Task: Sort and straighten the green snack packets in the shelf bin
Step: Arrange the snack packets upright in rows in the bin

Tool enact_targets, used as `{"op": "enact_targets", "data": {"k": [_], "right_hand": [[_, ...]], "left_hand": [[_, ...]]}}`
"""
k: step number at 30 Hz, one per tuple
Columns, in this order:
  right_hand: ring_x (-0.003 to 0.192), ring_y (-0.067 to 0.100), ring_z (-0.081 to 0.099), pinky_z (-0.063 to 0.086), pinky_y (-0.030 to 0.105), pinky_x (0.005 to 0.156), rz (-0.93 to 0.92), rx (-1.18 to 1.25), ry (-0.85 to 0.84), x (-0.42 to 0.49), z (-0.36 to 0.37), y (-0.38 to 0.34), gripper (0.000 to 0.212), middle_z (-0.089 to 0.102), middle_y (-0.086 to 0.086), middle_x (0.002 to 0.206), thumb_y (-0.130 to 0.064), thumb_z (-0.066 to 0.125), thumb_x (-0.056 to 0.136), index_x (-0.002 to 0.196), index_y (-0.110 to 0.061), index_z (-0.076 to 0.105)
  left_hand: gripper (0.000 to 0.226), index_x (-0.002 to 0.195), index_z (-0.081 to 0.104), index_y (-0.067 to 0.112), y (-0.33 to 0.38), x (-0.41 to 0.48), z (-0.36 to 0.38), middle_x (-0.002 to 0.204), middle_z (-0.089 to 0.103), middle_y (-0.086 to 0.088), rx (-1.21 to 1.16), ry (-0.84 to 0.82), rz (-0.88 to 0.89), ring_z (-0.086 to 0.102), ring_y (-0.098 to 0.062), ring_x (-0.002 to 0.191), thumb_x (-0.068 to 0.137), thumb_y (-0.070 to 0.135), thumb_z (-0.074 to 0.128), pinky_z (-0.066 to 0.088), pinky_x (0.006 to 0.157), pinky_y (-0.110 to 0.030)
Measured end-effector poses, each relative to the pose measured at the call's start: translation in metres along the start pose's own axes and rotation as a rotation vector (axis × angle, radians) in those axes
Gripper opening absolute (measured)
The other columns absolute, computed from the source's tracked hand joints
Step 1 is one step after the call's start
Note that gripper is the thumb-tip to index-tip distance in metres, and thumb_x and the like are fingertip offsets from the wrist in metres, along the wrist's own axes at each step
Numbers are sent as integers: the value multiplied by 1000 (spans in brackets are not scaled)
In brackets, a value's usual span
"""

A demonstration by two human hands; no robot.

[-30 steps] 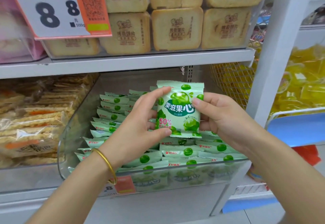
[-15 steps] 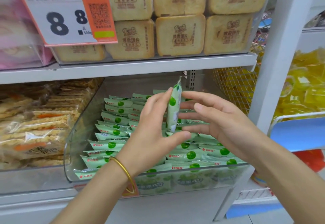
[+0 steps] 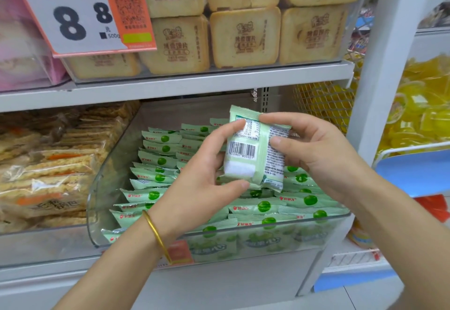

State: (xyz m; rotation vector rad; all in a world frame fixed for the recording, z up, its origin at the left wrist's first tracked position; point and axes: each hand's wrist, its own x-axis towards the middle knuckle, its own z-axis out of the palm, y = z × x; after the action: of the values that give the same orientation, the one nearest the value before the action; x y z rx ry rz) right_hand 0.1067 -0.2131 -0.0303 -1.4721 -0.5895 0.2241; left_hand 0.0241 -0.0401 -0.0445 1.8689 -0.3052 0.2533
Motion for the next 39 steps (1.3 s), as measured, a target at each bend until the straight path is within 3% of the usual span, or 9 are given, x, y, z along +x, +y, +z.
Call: {"op": "enact_targets", "data": {"k": [12, 15, 19, 21, 24, 27, 31, 34, 39], "right_hand": [[78, 22, 67, 58, 33, 66, 14, 34, 19, -2, 0, -3, 32, 73, 9, 98, 5, 59, 84, 105, -17, 67], [78, 23, 67, 58, 36, 66, 14, 30, 46, -2, 0, -4, 31, 72, 10, 98, 7, 60, 83, 102, -17, 67], [78, 24, 69, 59, 39, 67, 13, 52, 126, -2, 3, -2, 32, 70, 10, 95, 9, 66, 78, 96, -18, 65], [80, 23, 68, 59, 41, 73, 1, 57, 160, -2, 5, 0, 33, 69, 7, 94, 8, 67, 77, 95, -20, 64], [86, 21, 66, 56, 43, 85, -12, 70, 171, -2, 8, 1, 32, 67, 8, 100, 5, 68, 77, 100, -18, 64], [88, 18, 66, 52, 45, 93, -21, 25, 166, -3, 10, 0, 35, 62, 16, 114, 3, 68, 79, 104, -20, 64], [90, 22, 69, 56, 34, 85, -40, 90, 95, -4, 11, -1, 39, 62, 17, 115, 13, 60, 81, 109, -15, 62], [92, 19, 68, 56, 25, 77, -93, 26, 71, -5, 9, -3, 40, 61, 15, 110, 17, 57, 83, 109, -13, 63], [109, 11, 49, 41, 25, 93, -354, -738, 299, -1, -5, 2, 29, 46, -10, 107, -13, 73, 78, 101, -31, 71]], "left_hand": [[80, 134, 35, 40, 2, 3, 1, 127, 47, 33, 34, -1, -4, 55, -1, 115, 81, -13, 61, 51, 93, -29], [74, 134, 37, 45, -2, 5, 1, 135, 42, 20, 149, 30, 26, 48, -1, 121, 78, 6, 65, 45, 100, -26], [62, 131, 45, 43, -6, 8, 2, 122, 34, 11, 598, 225, 107, 34, -1, 111, 74, 27, 63, 18, 98, 0], [56, 133, 51, 33, -8, 11, 3, 115, 33, 9, 764, 279, 175, 35, -9, 102, 78, 25, 63, 20, 96, -4], [56, 138, 44, 31, -3, 13, 10, 117, 35, 12, 642, 210, 97, 35, -7, 114, 83, 38, 51, 36, 99, -22], [75, 143, 34, 32, -4, 17, 14, 124, 31, 16, 687, 190, 56, 24, 0, 118, 77, 56, 59, 27, 97, -16], [71, 138, 42, 22, -13, 24, 13, 123, 40, 4, 861, 290, 153, 31, -10, 111, 76, 27, 75, 21, 90, -12], [57, 130, 52, 19, -15, 30, 12, 119, 47, 0, 843, 343, 174, 40, -16, 110, 78, 0, 67, 28, 89, -16], [41, 115, 64, 19, -19, 41, 7, 109, 55, 3, 719, 313, 201, 50, -19, 107, 83, -7, 58, 32, 90, -16]]}}
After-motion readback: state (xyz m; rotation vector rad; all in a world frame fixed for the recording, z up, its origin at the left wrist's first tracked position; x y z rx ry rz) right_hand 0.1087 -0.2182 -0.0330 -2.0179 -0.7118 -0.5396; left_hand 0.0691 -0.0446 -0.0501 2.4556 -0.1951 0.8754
